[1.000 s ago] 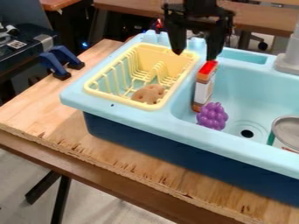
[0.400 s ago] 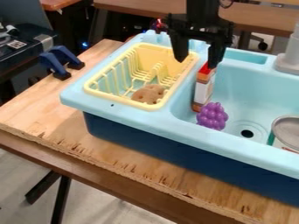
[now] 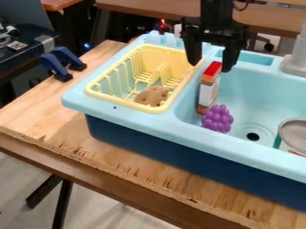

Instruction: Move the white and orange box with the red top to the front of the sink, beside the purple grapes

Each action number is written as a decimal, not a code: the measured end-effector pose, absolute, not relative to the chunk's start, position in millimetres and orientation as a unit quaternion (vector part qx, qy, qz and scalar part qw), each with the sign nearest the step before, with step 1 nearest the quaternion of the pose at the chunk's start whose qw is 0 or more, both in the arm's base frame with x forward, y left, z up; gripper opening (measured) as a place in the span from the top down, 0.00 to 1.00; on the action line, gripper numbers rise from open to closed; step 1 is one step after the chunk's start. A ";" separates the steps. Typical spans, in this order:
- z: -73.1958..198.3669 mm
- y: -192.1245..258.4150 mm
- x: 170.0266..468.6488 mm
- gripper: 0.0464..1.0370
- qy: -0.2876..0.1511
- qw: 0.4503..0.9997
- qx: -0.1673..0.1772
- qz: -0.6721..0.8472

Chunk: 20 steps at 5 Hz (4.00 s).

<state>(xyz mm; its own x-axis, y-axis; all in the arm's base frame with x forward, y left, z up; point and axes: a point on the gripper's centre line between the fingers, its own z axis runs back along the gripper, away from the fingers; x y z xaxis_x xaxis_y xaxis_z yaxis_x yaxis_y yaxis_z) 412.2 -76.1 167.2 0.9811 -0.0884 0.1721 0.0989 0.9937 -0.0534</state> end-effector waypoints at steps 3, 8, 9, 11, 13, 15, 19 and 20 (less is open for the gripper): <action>155.9 -77.8 410.6 0.35 -0.053 0.997 -0.043 -0.038; 199.7 -77.5 388.4 0.68 -0.085 0.992 -0.075 -0.060; 218.9 -86.3 380.8 0.68 -0.121 0.984 -0.087 -0.094; 194.7 -124.1 360.4 0.68 -0.087 0.982 -0.068 -0.151; 174.8 -160.3 331.2 0.68 -0.064 0.982 -0.118 -0.129; 161.8 -150.2 330.9 0.68 -0.044 0.987 -0.119 -0.096; 143.2 -132.3 326.3 0.63 -0.001 0.993 -0.090 -0.071; 139.1 -133.5 326.2 0.31 0.006 0.993 -0.092 -0.077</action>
<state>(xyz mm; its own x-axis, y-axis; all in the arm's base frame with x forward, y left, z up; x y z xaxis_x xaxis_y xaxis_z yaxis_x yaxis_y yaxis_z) 326.2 -133.5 139.1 0.9880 -0.1545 0.0017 0.1521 0.9711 -0.1837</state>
